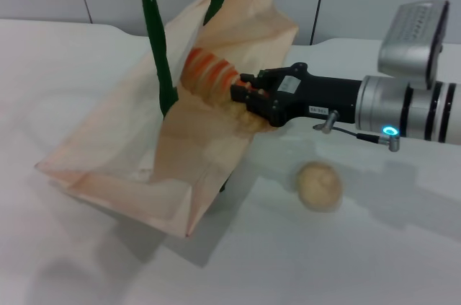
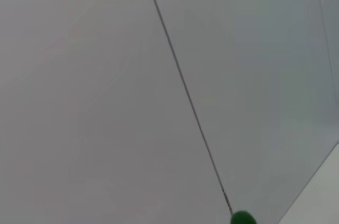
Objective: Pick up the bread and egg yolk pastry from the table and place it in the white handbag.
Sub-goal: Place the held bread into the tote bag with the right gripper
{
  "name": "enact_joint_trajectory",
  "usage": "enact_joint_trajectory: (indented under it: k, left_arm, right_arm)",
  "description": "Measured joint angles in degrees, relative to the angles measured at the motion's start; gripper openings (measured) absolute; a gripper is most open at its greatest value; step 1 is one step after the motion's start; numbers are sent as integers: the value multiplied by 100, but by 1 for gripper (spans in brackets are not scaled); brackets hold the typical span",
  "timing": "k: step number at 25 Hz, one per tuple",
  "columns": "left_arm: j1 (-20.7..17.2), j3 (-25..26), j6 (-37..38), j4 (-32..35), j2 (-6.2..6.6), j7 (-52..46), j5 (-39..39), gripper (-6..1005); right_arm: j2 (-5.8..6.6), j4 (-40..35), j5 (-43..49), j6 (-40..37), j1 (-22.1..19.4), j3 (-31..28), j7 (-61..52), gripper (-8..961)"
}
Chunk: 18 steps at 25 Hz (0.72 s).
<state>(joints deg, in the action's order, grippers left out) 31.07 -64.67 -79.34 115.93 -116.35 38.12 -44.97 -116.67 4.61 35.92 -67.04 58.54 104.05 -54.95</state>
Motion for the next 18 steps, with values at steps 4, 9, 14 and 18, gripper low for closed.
enact_joint_trajectory:
  k: [4, 9, 14, 18]
  left_arm:
    - [0, -36, 12, 0, -1, -3, -3, 116]
    - [-6, -130, 50, 0, 0, -17, -13, 116]
    - [-2, -192, 83, -4, 5, -23, -14, 116]
    - [-3, -252, 104, -7, 5, -24, -14, 116]
  right_arm:
    - [19, -491, 136, 373, -137, 5, -71, 219]
    - [22, -792, 226, 876, -160, 1, -93, 216]
    - [30, -1049, 226, 1266, -161, -34, -111, 213]
    - [36, -1177, 229, 1362, -161, -23, -260, 212]
